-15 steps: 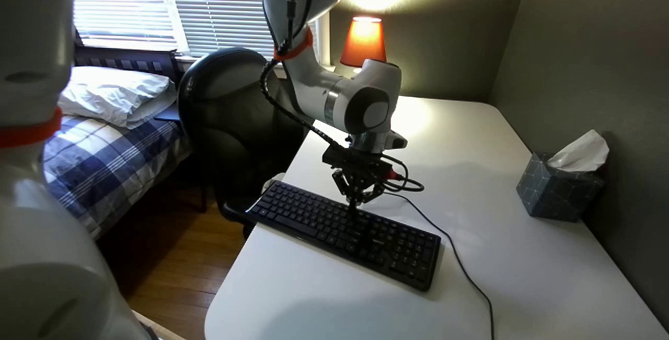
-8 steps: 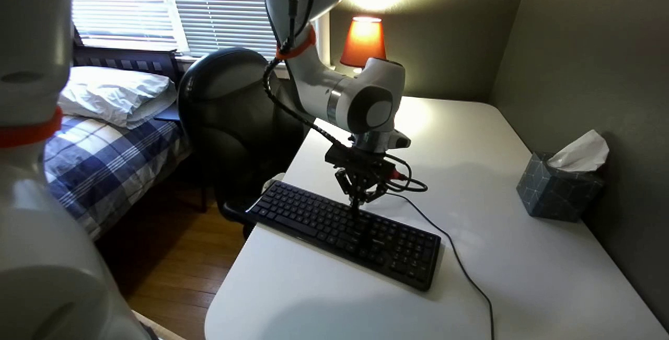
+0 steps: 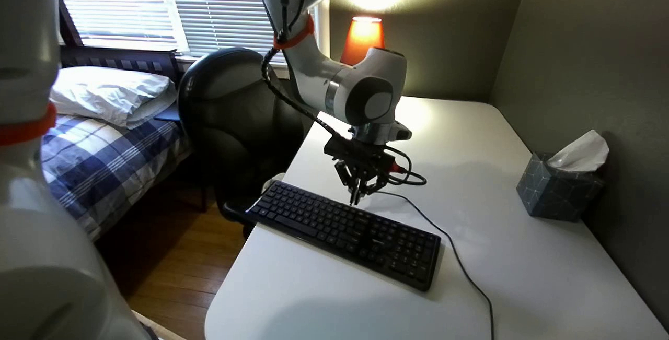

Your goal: Press a key on the keyboard

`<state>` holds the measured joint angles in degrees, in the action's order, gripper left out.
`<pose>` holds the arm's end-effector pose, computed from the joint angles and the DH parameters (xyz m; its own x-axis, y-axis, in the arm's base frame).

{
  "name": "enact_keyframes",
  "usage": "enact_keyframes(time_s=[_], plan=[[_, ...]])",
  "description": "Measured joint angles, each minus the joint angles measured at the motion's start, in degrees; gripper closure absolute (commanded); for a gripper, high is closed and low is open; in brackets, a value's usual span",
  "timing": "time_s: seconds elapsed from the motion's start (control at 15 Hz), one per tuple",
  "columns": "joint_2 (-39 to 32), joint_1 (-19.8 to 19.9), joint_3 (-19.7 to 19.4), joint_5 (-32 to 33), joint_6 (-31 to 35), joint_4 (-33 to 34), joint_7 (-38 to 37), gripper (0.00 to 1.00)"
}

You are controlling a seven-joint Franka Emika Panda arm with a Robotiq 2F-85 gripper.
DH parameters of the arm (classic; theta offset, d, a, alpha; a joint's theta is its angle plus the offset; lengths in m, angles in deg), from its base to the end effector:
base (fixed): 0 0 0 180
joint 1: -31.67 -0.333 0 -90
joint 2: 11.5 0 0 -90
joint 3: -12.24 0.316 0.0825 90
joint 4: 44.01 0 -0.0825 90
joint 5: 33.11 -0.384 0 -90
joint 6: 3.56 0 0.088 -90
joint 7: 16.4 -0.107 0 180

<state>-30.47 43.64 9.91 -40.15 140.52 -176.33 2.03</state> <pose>0.4951 -0.1281 0.1908 0.9940 -0.0260 -0.1059 -0.0349 -0.9959 -0.0835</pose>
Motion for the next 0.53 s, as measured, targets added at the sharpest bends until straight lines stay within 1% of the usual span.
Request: enact_keyframes(time_s=[0.4,0.47,0.53], plan=[[2.46,0.0,0.21,-1.34,0.0,-1.22,0.45,0.16],[2.94,0.0,0.21,-1.34,0.0,-1.55,0.45,0.07],[3.41,-0.01,0.21,-1.34,0.01,-1.85,0.45,0.01]])
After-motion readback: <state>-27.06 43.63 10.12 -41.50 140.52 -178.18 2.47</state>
